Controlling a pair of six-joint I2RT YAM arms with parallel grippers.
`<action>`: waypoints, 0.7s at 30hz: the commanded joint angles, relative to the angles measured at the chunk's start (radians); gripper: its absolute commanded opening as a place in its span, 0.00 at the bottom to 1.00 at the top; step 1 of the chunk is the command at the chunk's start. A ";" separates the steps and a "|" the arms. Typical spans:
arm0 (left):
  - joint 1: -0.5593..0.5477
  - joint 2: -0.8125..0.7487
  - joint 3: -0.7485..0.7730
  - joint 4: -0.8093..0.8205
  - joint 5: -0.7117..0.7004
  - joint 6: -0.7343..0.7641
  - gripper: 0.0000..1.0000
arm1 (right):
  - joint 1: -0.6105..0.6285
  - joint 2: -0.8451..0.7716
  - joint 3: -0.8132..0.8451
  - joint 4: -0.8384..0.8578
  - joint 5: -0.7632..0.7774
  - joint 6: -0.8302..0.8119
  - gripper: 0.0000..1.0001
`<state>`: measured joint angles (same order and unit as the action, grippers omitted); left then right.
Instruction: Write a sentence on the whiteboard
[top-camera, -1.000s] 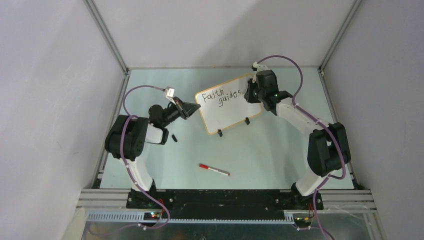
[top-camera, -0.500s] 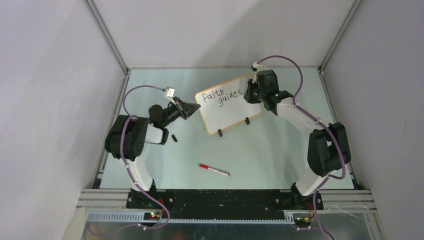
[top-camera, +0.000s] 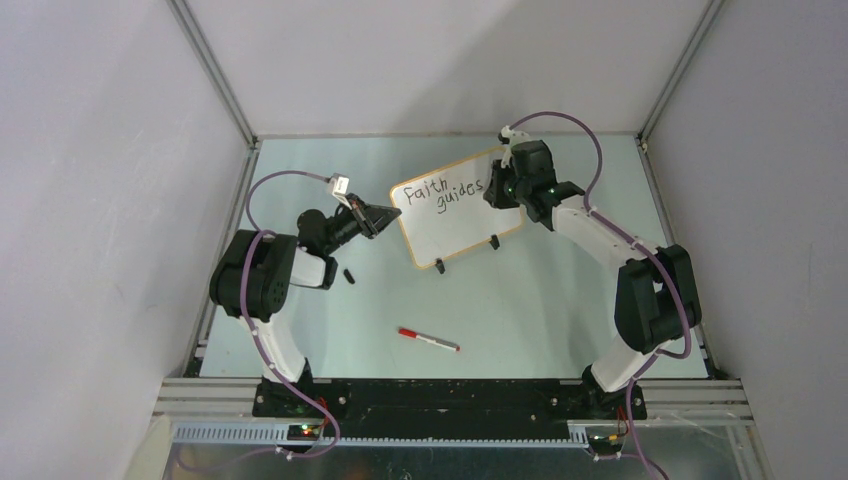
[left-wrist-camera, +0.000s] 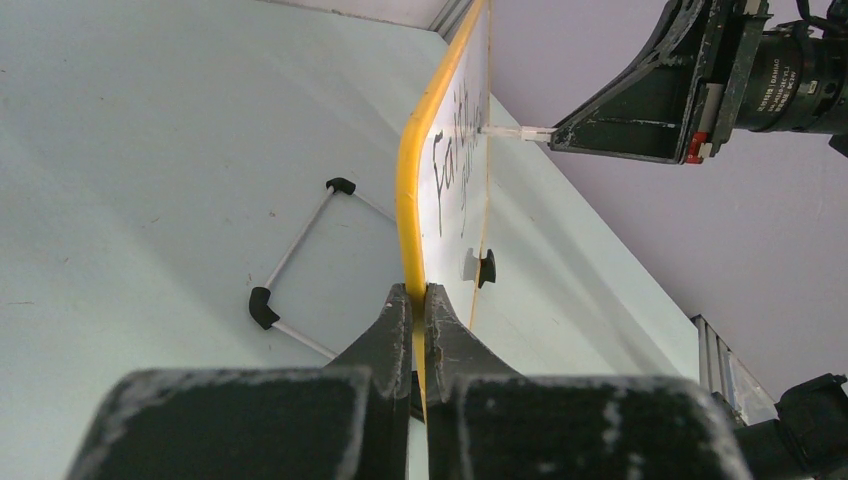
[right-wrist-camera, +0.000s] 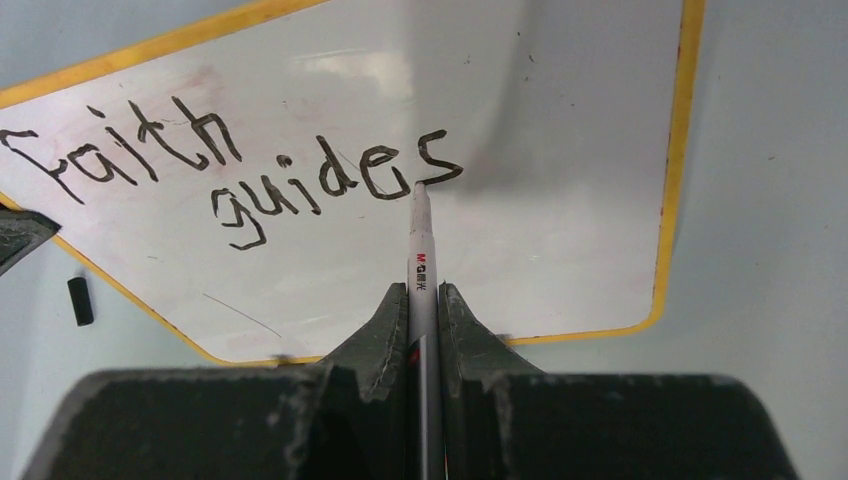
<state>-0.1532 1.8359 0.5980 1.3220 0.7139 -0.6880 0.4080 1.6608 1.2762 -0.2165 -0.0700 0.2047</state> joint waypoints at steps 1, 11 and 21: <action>-0.002 -0.021 0.005 -0.024 -0.002 0.068 0.00 | 0.006 -0.058 0.017 0.022 -0.040 -0.022 0.00; -0.002 -0.029 -0.003 -0.028 -0.010 0.077 0.13 | 0.008 -0.319 -0.240 0.324 -0.027 0.003 0.00; -0.003 -0.061 -0.072 0.051 -0.052 0.094 0.56 | 0.043 -0.316 -0.280 0.414 -0.008 -0.017 0.00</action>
<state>-0.1532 1.8214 0.5381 1.3193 0.6888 -0.6300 0.4328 1.3357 1.0008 0.1146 -0.0944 0.2073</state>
